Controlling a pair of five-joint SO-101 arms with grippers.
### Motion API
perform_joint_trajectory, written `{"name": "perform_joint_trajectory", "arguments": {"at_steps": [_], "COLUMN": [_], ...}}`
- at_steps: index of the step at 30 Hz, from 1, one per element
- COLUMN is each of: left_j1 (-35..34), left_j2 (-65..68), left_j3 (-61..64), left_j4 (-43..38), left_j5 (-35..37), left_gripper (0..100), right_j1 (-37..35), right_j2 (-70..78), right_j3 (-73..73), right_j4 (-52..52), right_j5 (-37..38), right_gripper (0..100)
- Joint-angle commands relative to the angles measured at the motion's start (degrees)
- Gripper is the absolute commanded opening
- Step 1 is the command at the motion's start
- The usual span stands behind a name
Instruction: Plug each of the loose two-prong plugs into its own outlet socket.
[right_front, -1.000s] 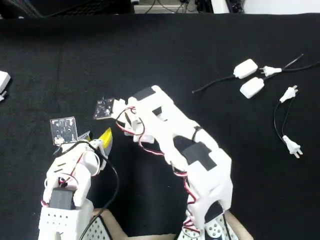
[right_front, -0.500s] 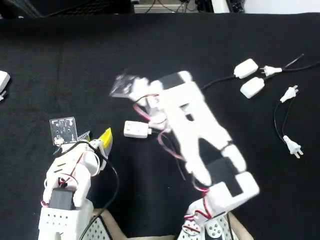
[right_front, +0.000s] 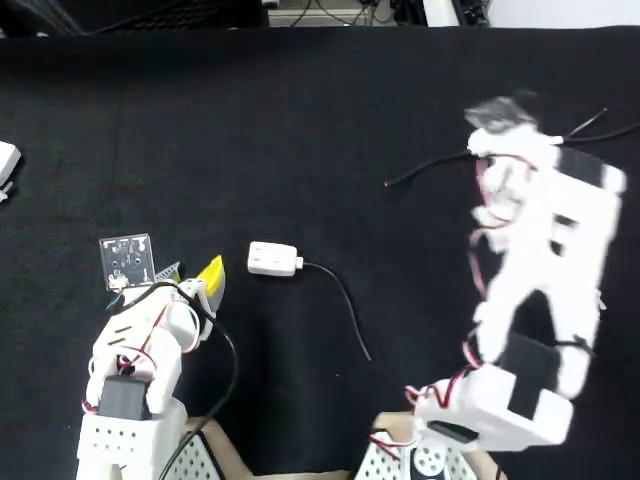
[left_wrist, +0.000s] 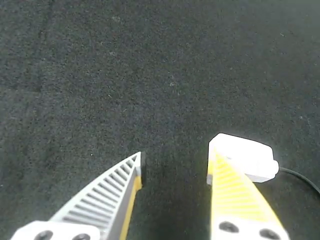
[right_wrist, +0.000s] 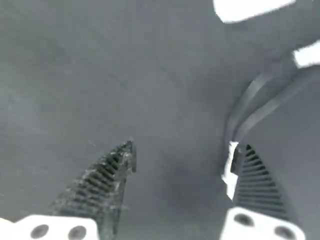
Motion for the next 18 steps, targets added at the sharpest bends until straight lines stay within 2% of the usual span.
{"name": "perform_joint_trajectory", "arguments": {"at_steps": [1, 5, 9, 13, 18], "left_j1": [0.40, 0.40, 0.40, 0.40, 0.48], "left_j2": [0.09, 0.09, 0.09, 0.09, 0.09], "left_j3": [0.92, 0.92, 0.92, 0.92, 0.92], "left_j4": [0.18, 0.18, 0.18, 0.00, -0.09], "left_j5": [-0.18, -0.18, -0.18, -0.18, -0.09], "left_gripper": [22, 22, 22, 22, 22], "right_j1": [9.49, 16.44, 19.69, 21.27, 20.84], "right_j2": [-2.42, 1.45, 9.71, 19.47, 29.32], "right_j3": [-1.63, -1.01, -3.12, -9.98, -21.14], "right_j4": [-3.25, -10.20, -12.92, -11.43, -1.23], "right_j5": [5.54, 10.64, 14.42, 15.47, 15.47], "right_gripper": [31.2, 31.2, 31.2, 31.1, 31.0]}}
